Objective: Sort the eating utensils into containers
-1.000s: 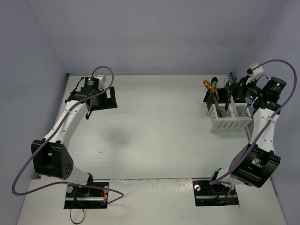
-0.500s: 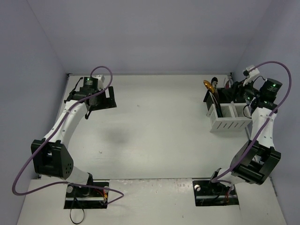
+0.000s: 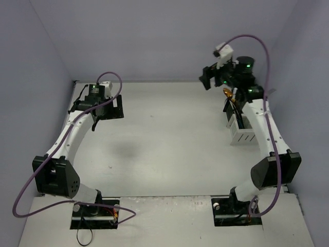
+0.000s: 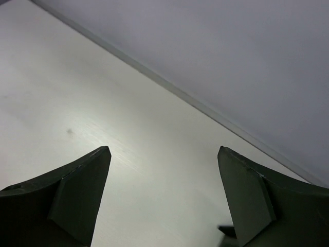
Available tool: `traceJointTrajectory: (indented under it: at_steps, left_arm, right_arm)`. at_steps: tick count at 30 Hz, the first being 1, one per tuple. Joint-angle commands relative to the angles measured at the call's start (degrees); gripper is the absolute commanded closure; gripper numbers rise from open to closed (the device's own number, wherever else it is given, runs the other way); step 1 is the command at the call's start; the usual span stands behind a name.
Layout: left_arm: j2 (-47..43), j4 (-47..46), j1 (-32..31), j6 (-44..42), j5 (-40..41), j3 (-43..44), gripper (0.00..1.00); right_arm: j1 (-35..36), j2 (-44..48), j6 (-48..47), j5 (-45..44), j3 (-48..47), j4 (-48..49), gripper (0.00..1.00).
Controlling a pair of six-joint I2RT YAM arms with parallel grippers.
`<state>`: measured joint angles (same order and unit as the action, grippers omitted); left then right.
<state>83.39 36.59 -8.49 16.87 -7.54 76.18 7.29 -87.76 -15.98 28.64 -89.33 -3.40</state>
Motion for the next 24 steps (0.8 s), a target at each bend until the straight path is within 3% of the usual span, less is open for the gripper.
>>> traceJointTrajectory:
  at_steps: [1,10,16,24]
  left_arm:
    - [-3.7,-2.0,0.9,-4.4,4.2,2.6,0.12]
    - [-4.1,-6.7,1.3,-9.1,6.1,-1.5,0.12]
    - [-4.0,-12.0,1.1,-10.4,6.1,-7.3,0.12]
    - [-3.9,-12.5,1.0,-10.3,8.4,-7.5,0.12]
  right_arm:
    - [9.8,-6.5,5.8,-14.7,-4.5,-2.0,0.15]
    - [18.1,-17.1,14.1,-17.7,-3.4,0.5,0.12]
    - [19.7,-16.9,14.8,-21.4,1.0,2.4,0.11]
    - [20.5,-14.3,14.0,-22.1,4.6,2.9,0.09]
